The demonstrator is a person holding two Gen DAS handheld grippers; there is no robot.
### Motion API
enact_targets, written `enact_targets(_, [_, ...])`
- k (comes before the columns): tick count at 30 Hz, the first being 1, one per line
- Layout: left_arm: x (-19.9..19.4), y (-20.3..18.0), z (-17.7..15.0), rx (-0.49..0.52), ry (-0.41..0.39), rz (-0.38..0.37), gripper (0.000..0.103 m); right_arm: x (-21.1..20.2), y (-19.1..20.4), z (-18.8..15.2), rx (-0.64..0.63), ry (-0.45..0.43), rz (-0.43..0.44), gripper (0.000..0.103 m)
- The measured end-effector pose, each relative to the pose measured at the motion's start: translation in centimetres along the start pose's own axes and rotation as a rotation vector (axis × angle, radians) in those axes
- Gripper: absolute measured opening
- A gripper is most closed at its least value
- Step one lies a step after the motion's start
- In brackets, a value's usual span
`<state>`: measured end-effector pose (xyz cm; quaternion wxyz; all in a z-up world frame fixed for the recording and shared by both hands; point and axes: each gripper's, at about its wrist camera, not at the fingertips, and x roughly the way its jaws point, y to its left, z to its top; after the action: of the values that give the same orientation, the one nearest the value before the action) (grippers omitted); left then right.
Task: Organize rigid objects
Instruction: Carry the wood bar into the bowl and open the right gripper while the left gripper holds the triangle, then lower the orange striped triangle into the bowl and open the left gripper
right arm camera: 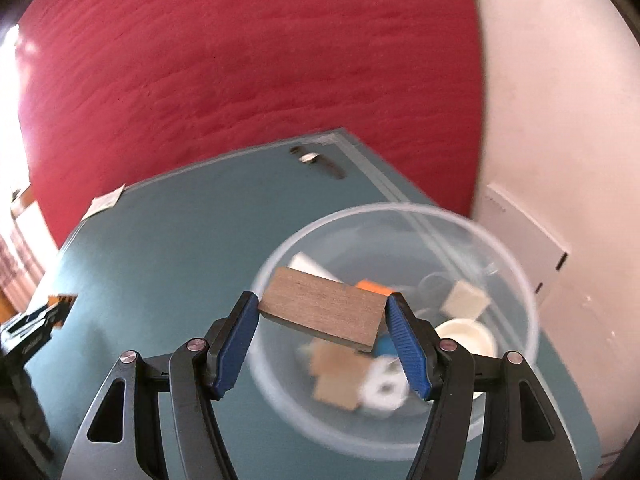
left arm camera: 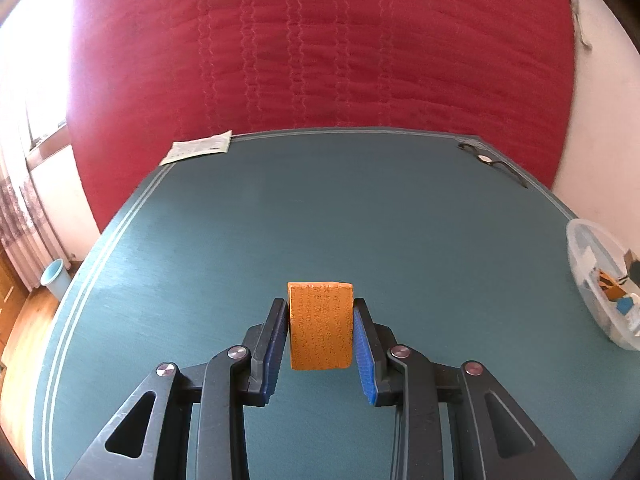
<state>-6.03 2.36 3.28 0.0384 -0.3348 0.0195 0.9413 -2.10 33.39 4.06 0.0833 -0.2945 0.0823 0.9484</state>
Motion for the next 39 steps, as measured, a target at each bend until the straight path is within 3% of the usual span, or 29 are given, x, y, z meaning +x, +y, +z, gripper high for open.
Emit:
enact_targets(11, [-0.3, -3.4, 0.4, 0.013, 0.023, -0.061, 0.034, 0.5, -4.6, -0.1, 0.028, -0.026, -0.107, 0.067])
enact_targets(25, [-0.5, -10.4, 1.4, 0.132, 0.029, -0.164, 0.034, -0.9, -8.3, -1.3, 0.063, -0.043, -0.137, 0.067])
enact_targets(39, [-1.7, -18.5, 1.3, 0.262, 0.045, -0.353, 0.034, -1.2, -9.3, -1.7, 0.079, -0.060, -0.125, 0.068])
